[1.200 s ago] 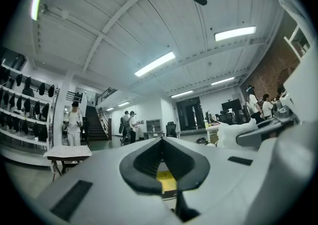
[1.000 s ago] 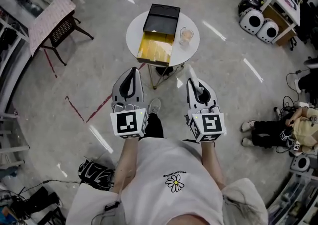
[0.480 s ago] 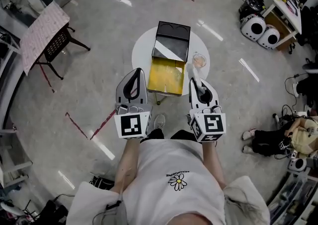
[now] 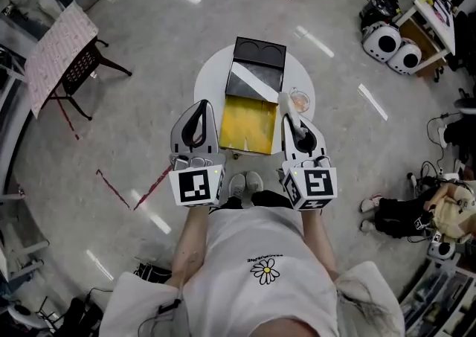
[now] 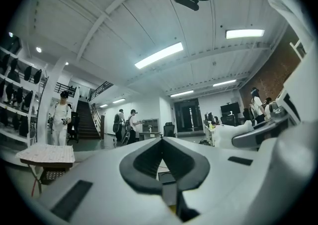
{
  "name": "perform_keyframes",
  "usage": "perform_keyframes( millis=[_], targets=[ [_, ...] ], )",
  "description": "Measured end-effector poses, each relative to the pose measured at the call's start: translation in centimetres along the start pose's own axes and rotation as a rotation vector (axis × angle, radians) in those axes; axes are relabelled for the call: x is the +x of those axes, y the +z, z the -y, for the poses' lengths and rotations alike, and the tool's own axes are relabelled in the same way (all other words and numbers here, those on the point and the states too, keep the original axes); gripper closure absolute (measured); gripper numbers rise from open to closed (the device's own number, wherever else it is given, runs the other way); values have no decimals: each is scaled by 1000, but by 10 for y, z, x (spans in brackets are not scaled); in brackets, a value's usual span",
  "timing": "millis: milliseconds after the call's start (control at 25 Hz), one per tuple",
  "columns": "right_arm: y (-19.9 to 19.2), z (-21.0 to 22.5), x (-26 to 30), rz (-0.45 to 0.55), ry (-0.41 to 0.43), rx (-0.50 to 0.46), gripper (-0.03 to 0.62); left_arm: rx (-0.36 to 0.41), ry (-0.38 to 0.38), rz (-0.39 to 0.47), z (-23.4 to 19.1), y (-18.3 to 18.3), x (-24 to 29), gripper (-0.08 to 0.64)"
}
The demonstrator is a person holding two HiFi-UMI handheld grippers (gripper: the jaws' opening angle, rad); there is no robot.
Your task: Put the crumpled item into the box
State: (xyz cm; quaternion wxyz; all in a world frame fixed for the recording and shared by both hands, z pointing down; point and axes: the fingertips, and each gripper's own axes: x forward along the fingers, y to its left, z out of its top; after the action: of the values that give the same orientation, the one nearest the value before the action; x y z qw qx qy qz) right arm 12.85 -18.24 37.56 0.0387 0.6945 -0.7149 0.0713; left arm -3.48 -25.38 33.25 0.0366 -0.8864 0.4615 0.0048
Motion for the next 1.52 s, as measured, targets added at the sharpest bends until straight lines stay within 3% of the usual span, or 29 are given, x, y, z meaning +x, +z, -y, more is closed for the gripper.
perform_keyframes(
  millis=[440, 560, 800, 920, 1160, 1320, 1520],
  targets=[
    [-3, 24, 9, 6, 24, -19, 543, 55, 25, 24, 8, 9, 23, 560],
    [-7, 20, 18, -18, 40, -61, 545, 58, 32, 18, 5, 7, 23, 560],
    [-33, -2, 60, -144, 170, -364, 543, 58, 50, 11, 1, 6, 22, 560],
    [-61, -8, 81, -237, 238, -576, 543, 48, 62, -13, 0, -1, 20, 560],
    [-147, -33, 109, -408, 453, -1011, 543, 19, 99, -78, -7, -16, 9, 560],
    [-200, -42, 122, -502, 538, -1146, 543, 14, 128, -105, -19, -27, 3, 560],
    [-254, -39, 135, -579, 558, -1271, 543, 9, 168, -151, -26, -41, -8, 560]
  ],
)
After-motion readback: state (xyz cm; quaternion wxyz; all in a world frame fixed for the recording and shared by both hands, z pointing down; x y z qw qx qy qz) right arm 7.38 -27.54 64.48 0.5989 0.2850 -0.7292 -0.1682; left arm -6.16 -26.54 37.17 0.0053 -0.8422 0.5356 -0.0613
